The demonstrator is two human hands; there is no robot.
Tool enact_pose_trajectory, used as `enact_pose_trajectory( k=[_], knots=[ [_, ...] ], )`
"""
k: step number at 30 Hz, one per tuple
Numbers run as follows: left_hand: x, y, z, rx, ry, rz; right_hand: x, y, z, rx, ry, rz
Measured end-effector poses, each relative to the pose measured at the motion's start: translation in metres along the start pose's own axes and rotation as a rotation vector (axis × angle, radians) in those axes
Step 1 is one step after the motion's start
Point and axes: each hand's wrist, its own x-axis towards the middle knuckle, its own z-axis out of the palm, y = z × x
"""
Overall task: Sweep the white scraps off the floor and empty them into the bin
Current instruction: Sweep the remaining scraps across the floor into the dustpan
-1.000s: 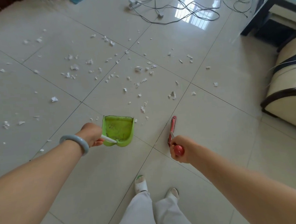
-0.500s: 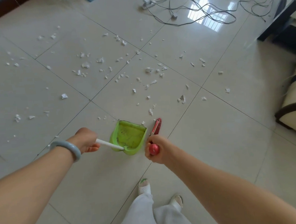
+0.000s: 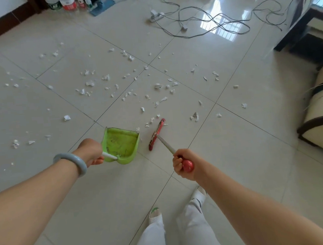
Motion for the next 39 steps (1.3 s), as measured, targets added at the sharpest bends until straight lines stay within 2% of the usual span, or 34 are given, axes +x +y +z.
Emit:
enact_pose_trajectory(
  k=[8,18,24,34,39],
  knots=[
    [-0.017,0.071,0.051,-0.04,-0.023,0.051,-0.037,-0.064,-0.081,0.058,0.117,-0.057],
    [-0.042,0.169,0.181,-0.045,-0.114,0.074,-0.078,-0.183,-0.21,0.114,0.227,-0.117],
    [-0.054,0.213,0.237,-0.03,-0.163,0.104,-0.081,-0.239,-0.264,0.068,0.326,-0.125],
    [-0.01,0.275,0.242,0.057,-0.181,0.13,-0.052,-0.316,-0.247,0.034,0.379,-0.098],
    [0.028,0.312,0.224,0.088,-0.207,0.118,-0.03,-0.355,-0.202,-0.145,0.407,-0.065]
  ],
)
